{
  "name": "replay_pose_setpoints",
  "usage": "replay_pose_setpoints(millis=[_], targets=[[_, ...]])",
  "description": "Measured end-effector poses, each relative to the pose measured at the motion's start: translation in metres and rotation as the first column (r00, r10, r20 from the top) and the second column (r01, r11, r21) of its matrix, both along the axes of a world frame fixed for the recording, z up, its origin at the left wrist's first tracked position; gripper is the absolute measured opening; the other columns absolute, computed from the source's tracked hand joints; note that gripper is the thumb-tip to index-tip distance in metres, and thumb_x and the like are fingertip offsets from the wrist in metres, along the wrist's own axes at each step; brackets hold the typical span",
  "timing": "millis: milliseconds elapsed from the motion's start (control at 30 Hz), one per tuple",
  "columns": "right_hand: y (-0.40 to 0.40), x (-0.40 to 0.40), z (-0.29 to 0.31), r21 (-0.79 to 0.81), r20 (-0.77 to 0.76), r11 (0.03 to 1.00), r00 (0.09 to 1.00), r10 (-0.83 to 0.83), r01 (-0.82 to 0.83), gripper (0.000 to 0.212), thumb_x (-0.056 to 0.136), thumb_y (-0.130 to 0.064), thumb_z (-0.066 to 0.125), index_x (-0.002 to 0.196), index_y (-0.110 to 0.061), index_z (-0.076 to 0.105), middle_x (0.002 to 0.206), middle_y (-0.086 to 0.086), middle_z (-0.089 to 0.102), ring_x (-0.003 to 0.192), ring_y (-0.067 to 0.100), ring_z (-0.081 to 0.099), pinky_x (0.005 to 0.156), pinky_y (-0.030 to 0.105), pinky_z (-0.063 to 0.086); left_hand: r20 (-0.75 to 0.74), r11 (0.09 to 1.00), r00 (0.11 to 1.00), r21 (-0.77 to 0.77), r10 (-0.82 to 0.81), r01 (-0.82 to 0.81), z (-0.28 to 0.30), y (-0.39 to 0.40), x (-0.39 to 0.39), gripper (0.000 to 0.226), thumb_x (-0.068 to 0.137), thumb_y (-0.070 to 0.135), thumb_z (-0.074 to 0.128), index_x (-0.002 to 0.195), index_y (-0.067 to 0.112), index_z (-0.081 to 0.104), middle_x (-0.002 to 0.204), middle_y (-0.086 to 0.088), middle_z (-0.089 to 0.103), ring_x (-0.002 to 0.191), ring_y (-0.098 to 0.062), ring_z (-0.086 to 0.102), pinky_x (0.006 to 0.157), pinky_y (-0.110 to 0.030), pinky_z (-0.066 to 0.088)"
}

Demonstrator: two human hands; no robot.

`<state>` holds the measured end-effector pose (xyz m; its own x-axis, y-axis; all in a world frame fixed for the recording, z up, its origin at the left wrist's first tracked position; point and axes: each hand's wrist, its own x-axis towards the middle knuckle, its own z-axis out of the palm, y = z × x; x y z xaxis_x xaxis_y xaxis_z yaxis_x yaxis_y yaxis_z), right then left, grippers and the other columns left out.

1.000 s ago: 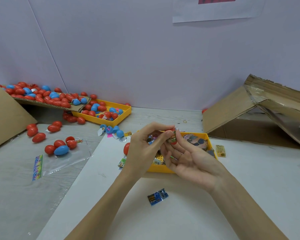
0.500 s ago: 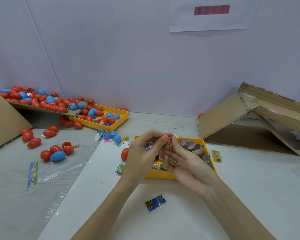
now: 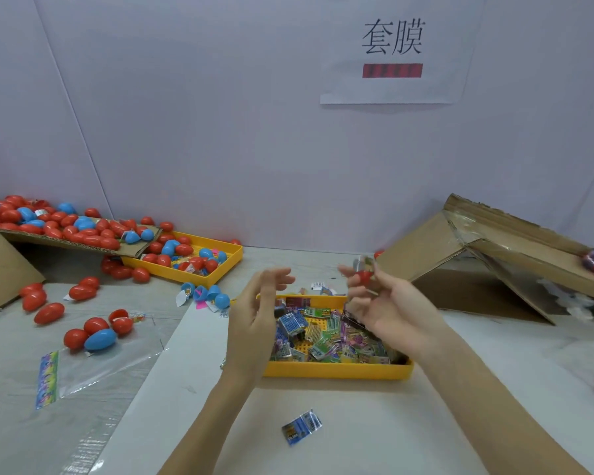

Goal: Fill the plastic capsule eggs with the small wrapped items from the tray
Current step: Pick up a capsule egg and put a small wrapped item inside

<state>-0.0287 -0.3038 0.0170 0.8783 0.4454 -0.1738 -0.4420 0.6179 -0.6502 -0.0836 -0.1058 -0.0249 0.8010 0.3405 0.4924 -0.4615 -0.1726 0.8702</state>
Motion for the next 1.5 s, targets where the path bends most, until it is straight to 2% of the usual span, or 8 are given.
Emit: replay_pose_setpoints(millis=[133, 400, 600, 700, 967, 1233, 1367, 1500], targets=[[-0.047, 0.043, 0.056, 0.349, 0.041, 0.913, 0.97, -0.241, 0.212, 0.056, 0.11, -0.035, 0.027, 0.131, 0.004, 0.062, 0.083, 0.009, 0.064, 0.06, 0.013, 0.056, 0.055, 0.021, 0.044, -0.115, 0.997, 0.991, 0.0, 0.074, -0.074, -0.003, -0.001, 0.004, 0.052, 0.101, 0.048, 0.033, 0.095, 0.017, 0.074, 0.089, 0.012, 0.075, 0.092, -0.001, 0.068, 0.066, -0.006, 0.049], [-0.021, 0.013, -0.027, -0.505, 0.415, 0.856, 0.9, 0.131, 0.109, 0.034, 0.107, -0.02, 0.046, 0.108, -0.001, 0.074, 0.075, 0.007, 0.063, 0.056, 0.012, 0.055, 0.047, 0.018, 0.044, -0.214, 0.939, 0.959, 0.324, 0.187, -0.11, -0.012, -0.001, 0.005, 0.021, 0.105, 0.025, 0.051, 0.096, 0.024, 0.07, 0.094, 0.01, 0.07, 0.095, -0.009, 0.065, 0.074, -0.021, 0.055], [0.005, 0.001, -0.052, -0.781, 0.534, 0.576, 0.737, 0.414, 0.242, 0.037, 0.109, -0.03, 0.045, 0.095, -0.01, 0.073, 0.063, 0.002, 0.067, 0.044, 0.008, 0.052, 0.047, 0.019, 0.043, -0.339, 0.756, 0.936, 0.635, 0.093, 0.155, 0.016, -0.027, 0.074, 0.022, 0.104, 0.026, 0.052, 0.121, 0.02, 0.064, 0.098, 0.011, 0.062, 0.084, -0.001, 0.059, 0.065, -0.014, 0.043], [0.002, 0.001, -0.054, -0.834, 0.519, 0.453, 0.726, 0.451, 0.315, 0.037, 0.109, -0.032, 0.045, 0.09, -0.015, 0.072, 0.059, -0.002, 0.066, 0.044, 0.005, 0.052, 0.053, 0.02, 0.046, -0.39, 0.636, 0.92, 0.719, 0.033, 0.282, 0.032, -0.057, 0.146, 0.032, 0.107, 0.021, 0.045, 0.136, 0.014, 0.057, 0.118, -0.005, 0.067, 0.101, -0.023, 0.064, 0.08, -0.027, 0.047], [0.002, 0.006, -0.057, -0.839, 0.524, 0.405, 0.741, 0.418, 0.365, 0.042, 0.105, -0.019, 0.044, 0.068, -0.031, 0.062, 0.053, -0.008, 0.064, 0.043, 0.001, 0.056, 0.047, 0.01, 0.04, -0.483, 0.212, 0.875, 0.851, -0.039, 0.48, 0.023, -0.134, 0.277, 0.042, 0.108, 0.014, 0.034, 0.148, 0.015, 0.044, 0.142, -0.019, 0.05, 0.133, -0.036, 0.044, 0.108, -0.043, 0.04], [0.001, 0.009, -0.058, -0.876, 0.479, 0.294, 0.752, 0.453, 0.382, 0.044, 0.089, 0.0, 0.043, 0.052, -0.022, 0.037, 0.035, -0.025, 0.045, 0.052, -0.01, 0.048, 0.053, 0.022, 0.019, -0.473, 0.111, 0.876, 0.879, 0.09, 0.463, 0.003, -0.153, 0.308, 0.036, 0.094, -0.001, 0.05, 0.128, 0.007, 0.059, 0.133, -0.017, 0.047, 0.126, -0.035, 0.048, 0.101, -0.042, 0.044], [0.002, 0.008, -0.057, -0.863, 0.502, 0.308, 0.752, 0.427, 0.401, 0.041, 0.093, -0.007, 0.046, 0.055, -0.023, 0.049, 0.046, -0.013, 0.055, 0.066, 0.012, 0.054, 0.074, 0.035, 0.042, -0.41, 0.107, 0.903, 0.911, 0.131, 0.399, -0.005, -0.137, 0.295, 0.032, 0.097, 0.005, 0.056, 0.129, 0.006, 0.059, 0.131, -0.018, 0.048, 0.122, -0.035, 0.05, 0.098, -0.039, 0.046], [0.002, 0.006, -0.056, -0.841, 0.52, 0.4, 0.746, 0.416, 0.364, 0.041, 0.105, -0.026, 0.046, 0.07, -0.03, 0.066, 0.054, -0.006, 0.065, 0.051, 0.004, 0.056, 0.058, 0.023, 0.047, -0.333, 0.238, 0.94, 0.921, 0.07, 0.308, 0.005, -0.117, 0.268, 0.027, 0.1, 0.007, 0.057, 0.127, 0.011, 0.06, 0.125, -0.014, 0.053, 0.114, -0.032, 0.055, 0.096, -0.038, 0.05]])
